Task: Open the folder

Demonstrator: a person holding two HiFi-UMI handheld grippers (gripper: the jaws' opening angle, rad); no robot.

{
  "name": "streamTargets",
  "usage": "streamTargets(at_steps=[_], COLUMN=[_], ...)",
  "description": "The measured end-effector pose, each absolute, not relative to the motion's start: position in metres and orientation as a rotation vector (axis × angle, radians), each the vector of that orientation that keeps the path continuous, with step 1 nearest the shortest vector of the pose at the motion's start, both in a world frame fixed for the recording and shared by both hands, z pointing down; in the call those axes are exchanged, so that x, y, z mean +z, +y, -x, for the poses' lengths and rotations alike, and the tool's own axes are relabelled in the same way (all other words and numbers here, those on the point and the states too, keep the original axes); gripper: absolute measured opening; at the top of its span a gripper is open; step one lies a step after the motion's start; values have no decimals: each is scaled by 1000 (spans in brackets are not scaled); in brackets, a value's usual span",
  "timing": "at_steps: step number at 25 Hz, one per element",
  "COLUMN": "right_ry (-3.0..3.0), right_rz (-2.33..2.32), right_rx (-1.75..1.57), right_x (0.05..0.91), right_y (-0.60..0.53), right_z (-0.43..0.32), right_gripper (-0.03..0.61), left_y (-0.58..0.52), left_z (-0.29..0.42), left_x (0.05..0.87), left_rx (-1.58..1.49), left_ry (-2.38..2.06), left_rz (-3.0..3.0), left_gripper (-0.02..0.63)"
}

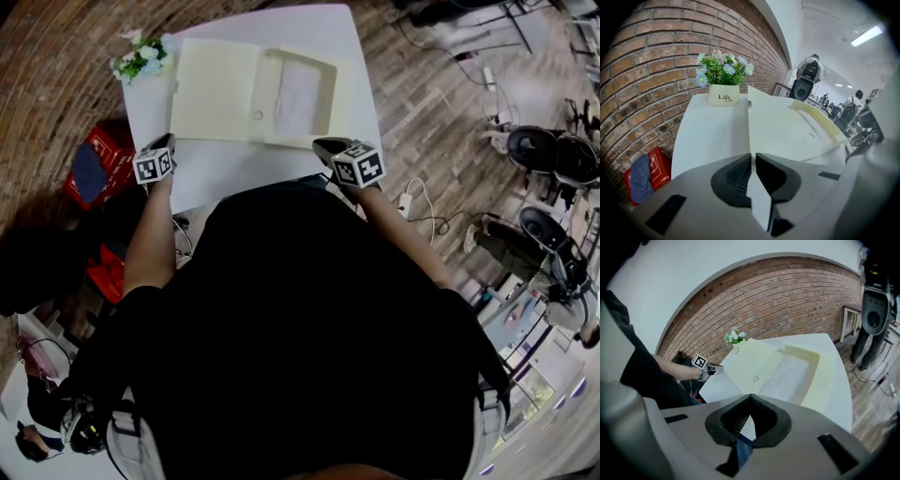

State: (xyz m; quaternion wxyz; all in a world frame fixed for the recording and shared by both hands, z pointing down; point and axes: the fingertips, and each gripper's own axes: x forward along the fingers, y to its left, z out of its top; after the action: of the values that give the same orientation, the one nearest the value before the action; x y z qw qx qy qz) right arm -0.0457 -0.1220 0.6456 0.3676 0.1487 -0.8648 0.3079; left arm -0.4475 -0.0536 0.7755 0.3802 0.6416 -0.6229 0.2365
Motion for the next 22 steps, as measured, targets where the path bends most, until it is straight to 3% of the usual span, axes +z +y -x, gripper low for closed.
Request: streamTargets(at_steps=[14, 22], right_ry=[-2249, -2263], right_rz=[-367, -339], right_rx=[793, 773], right_x=[645, 645], right_y=[-125, -127], right_z=[45, 45], right_gripper=[23, 23], left_y=[-53, -57], left_z=[448, 445], left_x=[773, 731], left_rx=[667, 627], left_ry=[-1636, -1697], left_rz=[-1643, -1699], left_gripper=[64, 77])
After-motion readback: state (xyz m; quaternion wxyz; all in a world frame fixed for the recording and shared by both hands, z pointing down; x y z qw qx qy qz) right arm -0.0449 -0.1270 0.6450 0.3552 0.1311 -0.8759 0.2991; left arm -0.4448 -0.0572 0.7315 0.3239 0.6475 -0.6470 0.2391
